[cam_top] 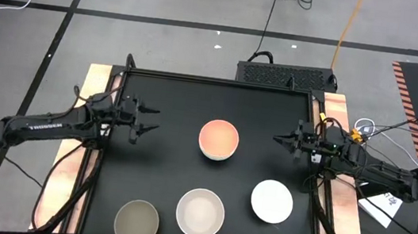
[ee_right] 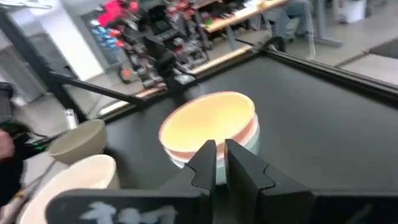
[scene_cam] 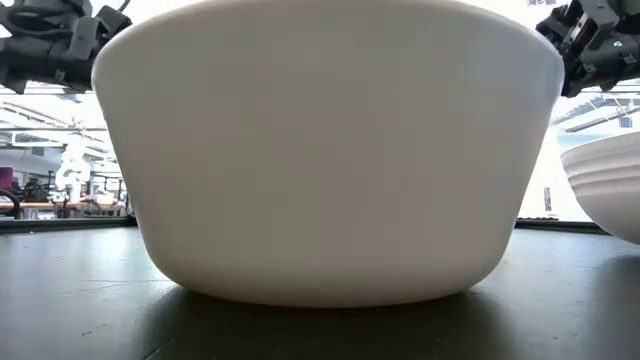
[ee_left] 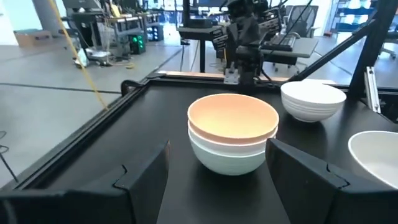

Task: Nest bowls inside each other
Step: Stack the white bowl on the pink bowl

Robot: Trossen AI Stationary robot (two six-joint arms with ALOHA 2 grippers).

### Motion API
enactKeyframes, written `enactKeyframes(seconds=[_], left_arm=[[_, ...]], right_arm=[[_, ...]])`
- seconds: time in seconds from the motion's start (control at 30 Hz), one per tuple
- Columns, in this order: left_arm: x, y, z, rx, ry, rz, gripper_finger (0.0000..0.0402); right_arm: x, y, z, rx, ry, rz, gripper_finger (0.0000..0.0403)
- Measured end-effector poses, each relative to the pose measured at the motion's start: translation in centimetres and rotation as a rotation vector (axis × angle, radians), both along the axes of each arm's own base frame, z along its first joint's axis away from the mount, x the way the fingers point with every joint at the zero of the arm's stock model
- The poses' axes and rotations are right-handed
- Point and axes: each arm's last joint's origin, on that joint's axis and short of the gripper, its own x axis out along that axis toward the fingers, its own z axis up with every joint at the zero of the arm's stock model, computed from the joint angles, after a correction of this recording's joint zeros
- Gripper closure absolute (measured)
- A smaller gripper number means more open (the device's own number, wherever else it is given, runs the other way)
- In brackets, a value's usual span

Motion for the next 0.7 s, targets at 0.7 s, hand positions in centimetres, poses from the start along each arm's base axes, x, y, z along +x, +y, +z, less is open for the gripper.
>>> enactKeyframes(seconds=[0.7], left_arm=[[-1.7, 0.1, -2.8, -0.004, 0.026, 0.04, 0.0137]], right_arm=[[0.4, 1.0, 0.0, 0.062, -0.005, 0.4, 0.0371]])
